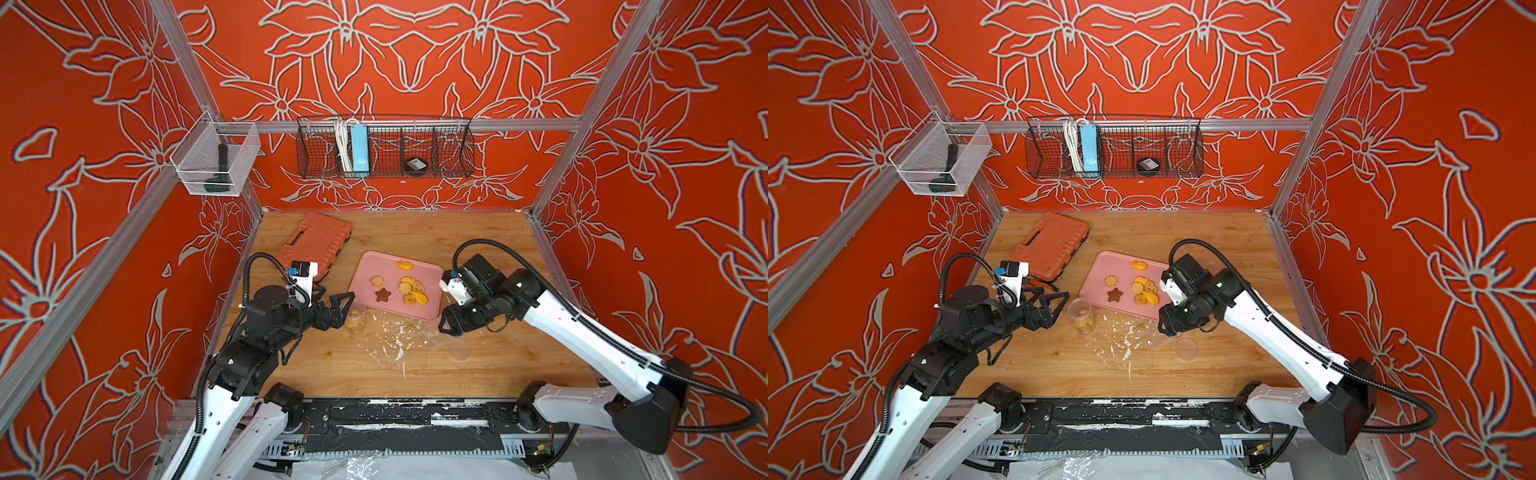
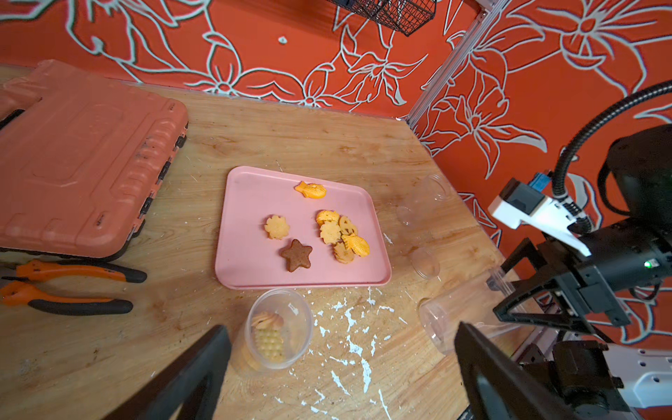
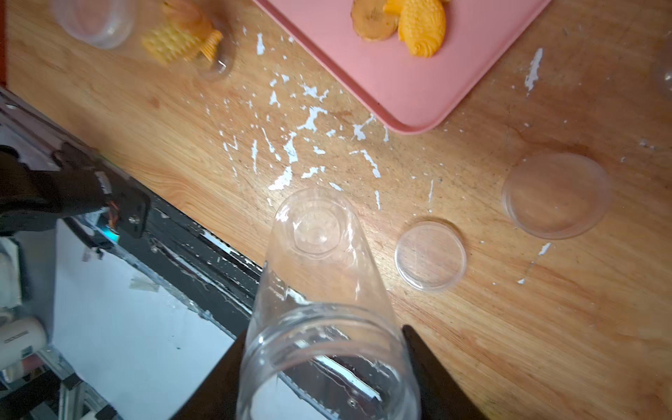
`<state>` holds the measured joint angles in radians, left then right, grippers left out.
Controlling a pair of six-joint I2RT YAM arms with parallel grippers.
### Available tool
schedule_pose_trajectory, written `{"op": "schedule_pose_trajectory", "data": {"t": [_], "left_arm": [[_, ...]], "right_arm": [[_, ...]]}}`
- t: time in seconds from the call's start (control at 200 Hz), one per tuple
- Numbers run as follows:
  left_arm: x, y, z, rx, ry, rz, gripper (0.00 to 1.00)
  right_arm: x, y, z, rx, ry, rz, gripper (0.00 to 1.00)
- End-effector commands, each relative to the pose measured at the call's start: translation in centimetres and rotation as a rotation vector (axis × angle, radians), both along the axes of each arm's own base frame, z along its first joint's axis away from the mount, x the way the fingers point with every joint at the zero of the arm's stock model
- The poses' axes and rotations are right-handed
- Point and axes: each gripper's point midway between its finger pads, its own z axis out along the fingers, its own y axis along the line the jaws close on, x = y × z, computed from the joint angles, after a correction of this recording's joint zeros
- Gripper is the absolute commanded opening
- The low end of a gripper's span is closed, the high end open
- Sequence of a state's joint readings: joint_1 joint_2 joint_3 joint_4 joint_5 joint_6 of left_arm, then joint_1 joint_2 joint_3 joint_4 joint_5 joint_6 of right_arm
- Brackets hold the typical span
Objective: Pour the cookies out of the jar
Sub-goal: Place the jar at the center of the board.
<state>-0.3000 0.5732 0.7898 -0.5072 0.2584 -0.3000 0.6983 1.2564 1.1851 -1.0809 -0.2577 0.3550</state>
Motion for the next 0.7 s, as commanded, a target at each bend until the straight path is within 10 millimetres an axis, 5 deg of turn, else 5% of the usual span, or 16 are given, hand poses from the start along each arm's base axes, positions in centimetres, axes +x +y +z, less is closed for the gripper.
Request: {"op": "schedule_pose_trajectory", "data": {"t": [0.0,0.455,0.696], "left_arm": [[0.6,0.5,-0.3,-0.031,-0.024,0.044,0.97],[0.8,0.8,-2.6,-0.039,-0.021,0.078,0.97],[0.7,0.9,-2.6,-0.039,-0.026,0.08,0.97]], "right_arm": [[0.5,-0.7,0.0,-0.101,-0.048,0.006,0.52],[-0.2,0.9,-4.4,-0.267,0.004,0.082,0.53],[-0.3,-0.5,-5.8,-0.337,0.011,0.076,0.53]]}}
